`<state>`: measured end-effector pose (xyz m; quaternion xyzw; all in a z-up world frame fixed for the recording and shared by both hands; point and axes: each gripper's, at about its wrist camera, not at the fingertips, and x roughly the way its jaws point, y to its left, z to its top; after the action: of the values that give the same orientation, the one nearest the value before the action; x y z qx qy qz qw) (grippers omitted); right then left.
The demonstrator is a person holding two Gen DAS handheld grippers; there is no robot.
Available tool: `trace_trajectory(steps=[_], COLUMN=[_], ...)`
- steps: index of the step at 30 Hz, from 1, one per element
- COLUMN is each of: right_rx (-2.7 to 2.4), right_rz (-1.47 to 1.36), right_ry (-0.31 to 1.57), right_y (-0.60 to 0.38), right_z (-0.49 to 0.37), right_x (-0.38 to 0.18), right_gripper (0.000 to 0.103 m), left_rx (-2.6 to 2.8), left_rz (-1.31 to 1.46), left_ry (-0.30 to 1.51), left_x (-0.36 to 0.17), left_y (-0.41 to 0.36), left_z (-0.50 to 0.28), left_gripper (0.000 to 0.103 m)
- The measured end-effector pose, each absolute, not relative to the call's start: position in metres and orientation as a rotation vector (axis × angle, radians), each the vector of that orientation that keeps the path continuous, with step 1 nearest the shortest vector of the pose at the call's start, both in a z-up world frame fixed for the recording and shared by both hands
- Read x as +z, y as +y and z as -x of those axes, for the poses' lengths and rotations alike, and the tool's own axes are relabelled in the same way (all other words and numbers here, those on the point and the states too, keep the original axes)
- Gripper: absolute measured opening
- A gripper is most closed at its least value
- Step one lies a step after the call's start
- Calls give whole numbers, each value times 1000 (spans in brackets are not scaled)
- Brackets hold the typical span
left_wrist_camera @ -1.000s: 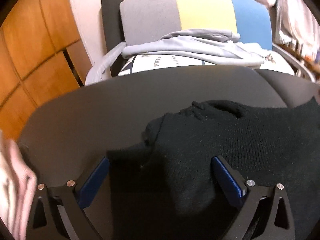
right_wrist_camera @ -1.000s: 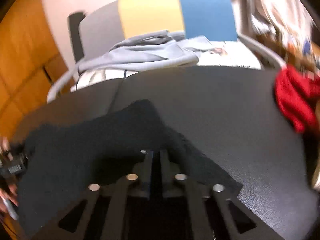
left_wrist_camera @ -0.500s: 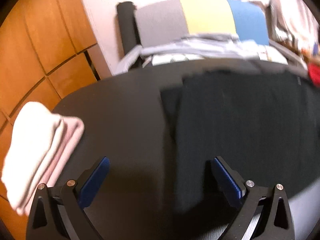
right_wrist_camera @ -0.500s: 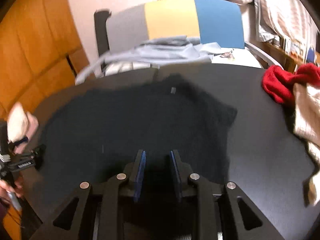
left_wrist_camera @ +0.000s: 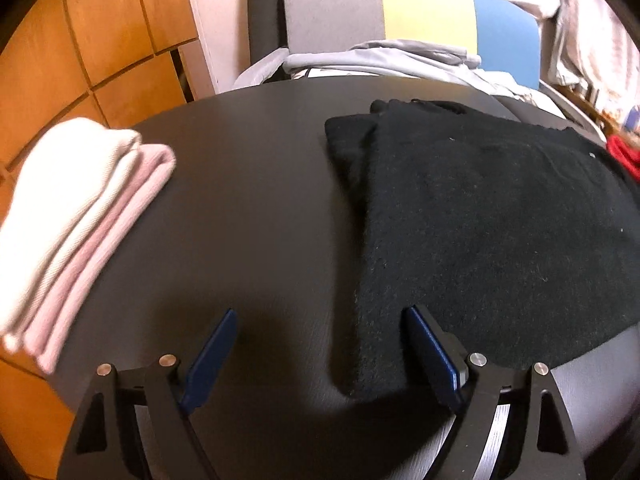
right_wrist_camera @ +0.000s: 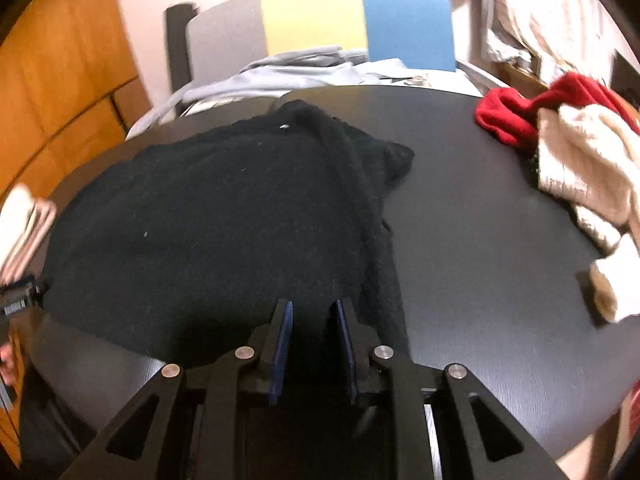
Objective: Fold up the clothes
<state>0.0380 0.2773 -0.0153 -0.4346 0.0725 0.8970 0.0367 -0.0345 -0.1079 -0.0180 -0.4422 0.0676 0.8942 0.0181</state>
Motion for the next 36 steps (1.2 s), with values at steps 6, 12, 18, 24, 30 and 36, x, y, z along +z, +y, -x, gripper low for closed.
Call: trace_trajectory(steps=[6, 12, 18, 24, 30, 36], right_rx=[2792, 2935, 2878, 2748, 2746, 2724], right_rz=[1254, 1042, 1264, 1256, 1199, 1131], right_ry=[556, 528, 333, 273, 160, 358], right_y=[295, 303, 284, 297, 281, 290], right_z=[-81, -70, 31, 49, 45, 5], right_x=[-5, 32, 19, -11, -12, 18], right_gripper=[24, 24, 24, 23, 26, 26], left_rx=[2845, 2902, 2722, 2804, 2789, 2774], left_rz=[1397, 1127, 1123, 1238, 1285, 1238], left_ry=[157, 33, 411, 342, 213, 98], left_x=[6, 52, 23, -9, -6, 11], left_y=[-129, -95, 16, 26, 11, 1], left_z=[-3, 4, 57, 81, 72, 36], left_gripper=[87, 86, 86, 103, 103, 103])
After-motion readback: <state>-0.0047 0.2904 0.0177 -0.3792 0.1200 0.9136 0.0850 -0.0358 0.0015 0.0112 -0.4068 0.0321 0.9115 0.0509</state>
